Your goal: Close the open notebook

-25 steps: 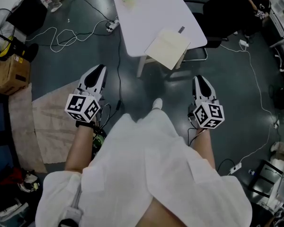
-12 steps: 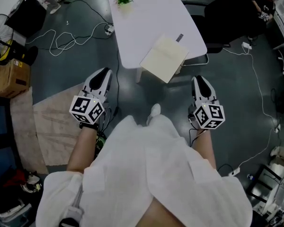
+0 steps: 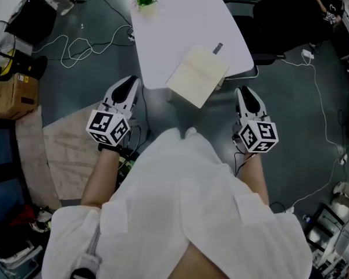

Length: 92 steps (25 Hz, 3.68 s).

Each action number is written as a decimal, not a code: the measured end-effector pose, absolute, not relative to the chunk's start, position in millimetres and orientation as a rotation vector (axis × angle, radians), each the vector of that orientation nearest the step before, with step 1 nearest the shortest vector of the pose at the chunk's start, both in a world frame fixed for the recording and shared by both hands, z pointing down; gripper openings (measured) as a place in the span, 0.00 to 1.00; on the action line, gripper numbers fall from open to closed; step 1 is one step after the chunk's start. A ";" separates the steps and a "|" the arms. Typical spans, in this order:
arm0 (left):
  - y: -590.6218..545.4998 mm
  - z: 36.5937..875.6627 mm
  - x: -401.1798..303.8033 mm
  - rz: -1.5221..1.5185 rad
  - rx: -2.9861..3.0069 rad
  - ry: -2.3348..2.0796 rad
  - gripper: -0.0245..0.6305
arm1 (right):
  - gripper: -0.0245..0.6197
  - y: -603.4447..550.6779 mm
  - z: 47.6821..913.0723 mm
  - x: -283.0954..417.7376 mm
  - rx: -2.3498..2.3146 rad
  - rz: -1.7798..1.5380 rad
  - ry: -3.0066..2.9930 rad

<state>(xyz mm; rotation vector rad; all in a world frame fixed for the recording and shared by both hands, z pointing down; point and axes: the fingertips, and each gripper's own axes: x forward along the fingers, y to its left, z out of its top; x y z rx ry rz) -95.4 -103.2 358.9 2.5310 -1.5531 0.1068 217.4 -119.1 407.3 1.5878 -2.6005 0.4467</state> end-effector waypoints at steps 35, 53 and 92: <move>-140.0 445.7 -144.4 0.106 2.347 -1.469 0.09 | 0.32 -139.9 598.5 67.8 0.809 0.545 -2.347; -155.5 477.7 -153.9 0.149 2.313 -1.355 0.09 | 0.40 -124.8 671.4 35.9 0.515 0.343 -2.047; -176.4 470.8 -162.6 0.157 2.400 -1.198 0.09 | 0.35 -124.4 690.3 33.4 0.514 0.021 -1.722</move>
